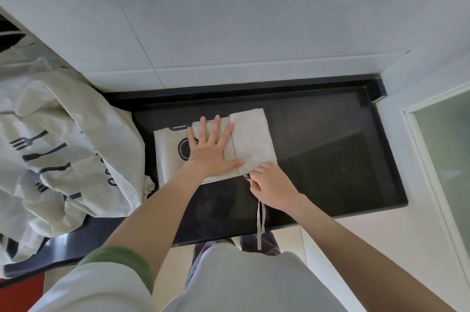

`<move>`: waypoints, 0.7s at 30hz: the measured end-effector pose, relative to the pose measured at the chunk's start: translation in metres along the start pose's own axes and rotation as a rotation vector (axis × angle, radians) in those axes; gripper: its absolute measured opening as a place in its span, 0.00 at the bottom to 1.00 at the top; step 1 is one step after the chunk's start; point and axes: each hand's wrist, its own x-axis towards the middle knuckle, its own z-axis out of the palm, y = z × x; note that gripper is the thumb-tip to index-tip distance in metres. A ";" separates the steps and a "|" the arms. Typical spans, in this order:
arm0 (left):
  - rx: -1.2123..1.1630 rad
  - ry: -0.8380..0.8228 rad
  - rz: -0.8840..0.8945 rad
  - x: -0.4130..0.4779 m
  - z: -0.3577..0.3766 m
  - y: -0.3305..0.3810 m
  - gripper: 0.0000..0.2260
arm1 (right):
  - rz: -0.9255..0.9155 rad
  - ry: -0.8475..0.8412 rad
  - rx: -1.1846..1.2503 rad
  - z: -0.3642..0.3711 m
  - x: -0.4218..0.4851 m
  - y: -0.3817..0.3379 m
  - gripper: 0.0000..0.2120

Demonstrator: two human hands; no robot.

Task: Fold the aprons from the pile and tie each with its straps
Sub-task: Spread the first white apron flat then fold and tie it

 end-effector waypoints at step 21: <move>-0.061 0.179 -0.008 -0.033 0.017 -0.047 0.28 | 0.627 0.401 0.192 -0.011 0.033 -0.002 0.23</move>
